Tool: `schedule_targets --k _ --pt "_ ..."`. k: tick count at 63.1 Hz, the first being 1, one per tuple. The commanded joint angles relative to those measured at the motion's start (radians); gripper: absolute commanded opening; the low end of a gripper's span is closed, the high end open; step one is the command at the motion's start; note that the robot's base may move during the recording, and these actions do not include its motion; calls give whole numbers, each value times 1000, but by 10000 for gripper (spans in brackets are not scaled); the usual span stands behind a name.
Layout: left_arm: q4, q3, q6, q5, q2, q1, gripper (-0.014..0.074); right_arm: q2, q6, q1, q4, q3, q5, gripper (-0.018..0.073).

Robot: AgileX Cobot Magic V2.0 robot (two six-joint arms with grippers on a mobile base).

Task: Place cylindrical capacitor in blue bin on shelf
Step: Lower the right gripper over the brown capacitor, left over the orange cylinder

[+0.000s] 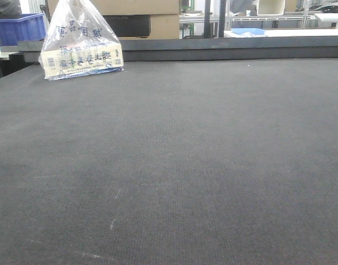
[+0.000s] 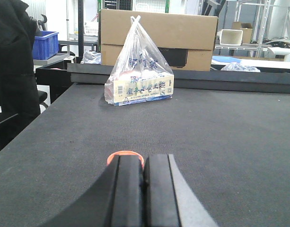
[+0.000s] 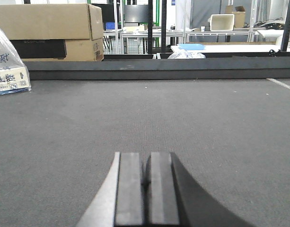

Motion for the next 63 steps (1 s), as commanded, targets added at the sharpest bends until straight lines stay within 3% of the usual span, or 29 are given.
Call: schedule_targets --k 1,48,53,59,63 --pt "0 -3 -6 -17 -3 -1 -111 -3 -3 3 3 -1 -19 -166" --pt "0 -3 -6 -17 -3 -1 -111 -3 -3 3 3 -1 -19 -166" --pt "0 -3 -6 -17 -3 -1 -111 -3 -3 3 3 -1 -75 -166" --pt "-107 -65 -8 106 -3 -1 -111 -3 -3 6 3 -38 -29 -166" --pt "-110 -131 -8 201 13 -1 -111 -3 -3 6 3 -109 52 -166"
